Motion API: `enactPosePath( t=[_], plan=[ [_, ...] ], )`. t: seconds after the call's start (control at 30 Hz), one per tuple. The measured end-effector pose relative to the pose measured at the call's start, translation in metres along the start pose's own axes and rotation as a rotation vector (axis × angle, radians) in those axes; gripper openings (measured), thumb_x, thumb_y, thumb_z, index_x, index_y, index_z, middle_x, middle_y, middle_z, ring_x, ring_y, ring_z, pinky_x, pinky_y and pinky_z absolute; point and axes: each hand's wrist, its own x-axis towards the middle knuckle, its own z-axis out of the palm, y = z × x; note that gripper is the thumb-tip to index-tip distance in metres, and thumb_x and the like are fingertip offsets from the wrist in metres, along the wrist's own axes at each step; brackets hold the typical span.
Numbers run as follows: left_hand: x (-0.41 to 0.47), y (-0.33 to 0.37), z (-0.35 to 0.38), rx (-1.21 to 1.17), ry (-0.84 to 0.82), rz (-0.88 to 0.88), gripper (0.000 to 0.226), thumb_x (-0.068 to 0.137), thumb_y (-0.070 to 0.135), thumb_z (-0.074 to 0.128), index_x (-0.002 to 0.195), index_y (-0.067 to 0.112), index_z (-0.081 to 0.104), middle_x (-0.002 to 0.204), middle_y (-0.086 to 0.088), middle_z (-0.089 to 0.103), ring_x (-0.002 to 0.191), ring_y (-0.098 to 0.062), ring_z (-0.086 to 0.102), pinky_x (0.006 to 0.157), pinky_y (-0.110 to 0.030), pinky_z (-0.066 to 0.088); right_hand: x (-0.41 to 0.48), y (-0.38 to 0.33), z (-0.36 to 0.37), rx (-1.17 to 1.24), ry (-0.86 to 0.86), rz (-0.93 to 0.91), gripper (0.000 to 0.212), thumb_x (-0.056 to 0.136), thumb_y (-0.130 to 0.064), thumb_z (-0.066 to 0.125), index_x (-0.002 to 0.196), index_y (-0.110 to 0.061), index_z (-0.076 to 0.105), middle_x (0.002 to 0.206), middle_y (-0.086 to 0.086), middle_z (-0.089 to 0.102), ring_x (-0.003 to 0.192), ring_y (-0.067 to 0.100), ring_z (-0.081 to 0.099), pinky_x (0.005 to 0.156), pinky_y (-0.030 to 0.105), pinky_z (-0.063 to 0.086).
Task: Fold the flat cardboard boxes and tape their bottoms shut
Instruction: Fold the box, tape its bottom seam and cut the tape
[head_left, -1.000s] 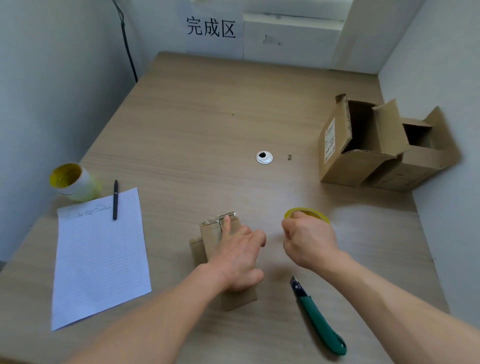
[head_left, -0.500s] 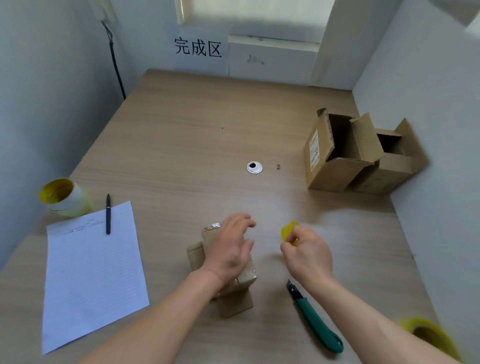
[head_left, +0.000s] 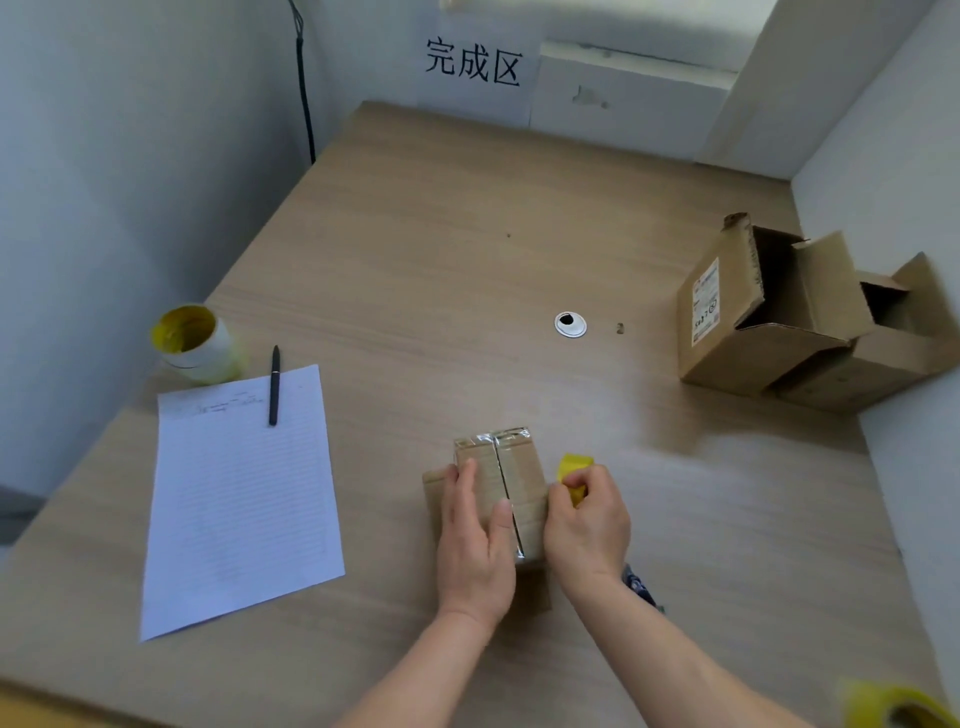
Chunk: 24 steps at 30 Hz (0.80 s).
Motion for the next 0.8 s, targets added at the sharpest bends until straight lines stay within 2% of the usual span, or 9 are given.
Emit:
enactPosePath(
  t=[0.13, 0.27, 0.37, 0.47, 0.6, 0.7, 0.8],
  plan=[
    [0.004, -0.006, -0.001, -0.001, -0.031, 0.031, 0.060, 0.087, 0.062, 0.033, 0.143, 0.041, 0.022, 0.161, 0.005, 0.025, 0.150, -0.006, 0.014, 0.115, -0.008, 0.008, -0.001, 0.007, 0.002, 0.022, 0.026, -0.040, 0.022, 0.087, -0.011, 0.061, 0.077, -0.023, 0.045, 0.082, 0.003, 0.055, 0.078, 0.024, 0.046, 0.067, 0.031, 0.025],
    [0.018, -0.008, 0.000, 0.140, -0.136, 0.092, 0.077, 0.087, 0.062, 0.033, 0.154, 0.025, 0.024, 0.162, -0.002, 0.020, 0.151, -0.007, 0.007, 0.113, -0.005, 0.002, 0.003, 0.008, 0.002, 0.046, 0.023, -0.036, 0.019, 0.089, -0.010, 0.059, 0.079, -0.020, 0.045, 0.083, 0.003, 0.055, 0.078, 0.025, 0.046, 0.067, 0.032, 0.026],
    [0.039, -0.004, 0.002, 0.233, -0.208, 0.124, 0.076, 0.090, 0.059, 0.038, 0.155, 0.021, 0.024, 0.162, -0.003, 0.022, 0.150, -0.009, 0.010, 0.111, -0.004, 0.002, 0.012, 0.003, -0.002, 0.052, 0.007, 0.003, 0.016, 0.089, -0.014, 0.058, 0.081, -0.020, 0.046, 0.082, 0.004, 0.057, 0.078, 0.027, 0.049, 0.067, 0.033, 0.030],
    [0.062, 0.003, 0.003, 0.332, -0.286, 0.139, 0.065, 0.099, 0.044, 0.047, 0.156, 0.028, 0.020, 0.161, 0.003, 0.024, 0.148, -0.010, 0.018, 0.115, -0.019, 0.016, 0.023, 0.001, -0.013, 0.067, -0.005, 0.049, 0.017, 0.086, -0.017, 0.061, 0.078, -0.022, 0.047, 0.077, 0.005, 0.060, 0.076, 0.032, 0.052, 0.065, 0.035, 0.035],
    [0.082, 0.014, 0.001, 0.499, -0.394, 0.091, 0.062, 0.100, 0.052, 0.039, 0.155, 0.041, 0.010, 0.161, 0.009, 0.024, 0.145, -0.014, 0.028, 0.113, -0.036, 0.033, 0.028, -0.001, -0.041, 0.159, -0.010, 0.087, 0.011, 0.081, -0.034, 0.056, 0.078, -0.026, 0.049, 0.068, 0.002, 0.062, 0.070, 0.029, 0.066, 0.067, 0.043, 0.054],
    [0.089, 0.023, 0.002, 0.567, -0.440, 0.092, 0.062, 0.101, 0.052, 0.037, 0.154, 0.041, 0.008, 0.158, 0.003, 0.031, 0.141, -0.023, 0.038, 0.107, -0.040, 0.039, 0.033, -0.004, -0.063, 0.233, 0.021, 0.063, 0.019, 0.091, -0.021, 0.056, 0.074, -0.017, 0.049, 0.063, 0.004, 0.060, 0.058, 0.016, 0.068, 0.064, 0.043, 0.054],
    [0.090, 0.029, 0.003, 0.600, -0.450, 0.101, 0.061, 0.101, 0.050, 0.037, 0.153, 0.038, 0.008, 0.155, -0.002, 0.036, 0.135, -0.029, 0.045, 0.101, -0.042, 0.042, 0.034, -0.006, -0.081, 0.285, 0.039, 0.022, 0.024, 0.093, -0.017, 0.055, 0.071, -0.014, 0.048, 0.060, 0.006, 0.058, 0.057, 0.018, 0.069, 0.060, 0.043, 0.053]
  ],
)
